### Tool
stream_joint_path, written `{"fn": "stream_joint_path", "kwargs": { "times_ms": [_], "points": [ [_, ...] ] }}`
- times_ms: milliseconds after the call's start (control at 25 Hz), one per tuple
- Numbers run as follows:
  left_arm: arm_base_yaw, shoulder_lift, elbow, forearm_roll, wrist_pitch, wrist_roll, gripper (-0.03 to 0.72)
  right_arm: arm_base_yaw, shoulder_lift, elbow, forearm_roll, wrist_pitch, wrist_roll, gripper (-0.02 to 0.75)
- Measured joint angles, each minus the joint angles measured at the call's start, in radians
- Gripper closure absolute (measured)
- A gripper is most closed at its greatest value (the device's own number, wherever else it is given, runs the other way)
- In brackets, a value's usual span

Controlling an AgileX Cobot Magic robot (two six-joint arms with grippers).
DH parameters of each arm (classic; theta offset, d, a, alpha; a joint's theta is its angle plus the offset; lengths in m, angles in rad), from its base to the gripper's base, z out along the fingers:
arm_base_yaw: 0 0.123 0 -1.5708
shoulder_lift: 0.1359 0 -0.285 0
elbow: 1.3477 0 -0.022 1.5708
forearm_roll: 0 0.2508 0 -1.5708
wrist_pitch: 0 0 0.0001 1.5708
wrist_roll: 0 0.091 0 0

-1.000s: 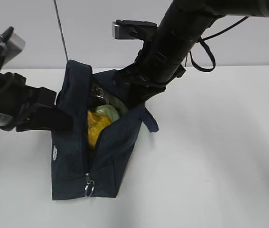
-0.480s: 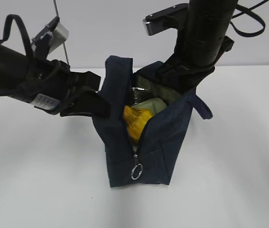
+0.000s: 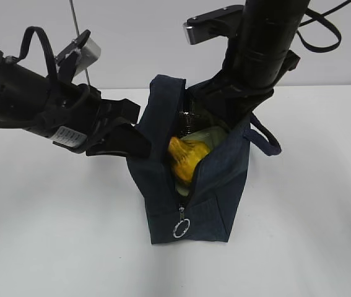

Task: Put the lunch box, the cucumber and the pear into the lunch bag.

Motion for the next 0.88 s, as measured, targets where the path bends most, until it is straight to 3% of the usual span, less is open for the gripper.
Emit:
{"fn": "stream_joint_path", "kwargs": {
  "times_ms": [200,320,560,720,880],
  "points": [
    [-0.001,0.000,0.000,0.000,-0.007,0.000,0.699,0.000,0.026,0.000,0.011,0.000,-0.005,0.716],
    [-0.001,0.000,-0.001,0.000,-0.003,0.000,0.671,0.000,0.026,0.000,0.013,-0.008,-0.014,0.629],
    [-0.001,0.000,-0.001,0.000,0.031,0.000,0.492,0.000,0.028,0.000,0.015,-0.014,-0.022,0.379],
    [-0.001,0.000,-0.001,0.000,0.053,0.000,0.344,0.000,0.028,0.000,0.025,-0.014,-0.023,0.341],
    [-0.001,0.000,-0.001,0.003,0.086,0.015,0.306,0.000,0.028,0.000,0.050,-0.014,-0.025,0.338]
  ]
}}
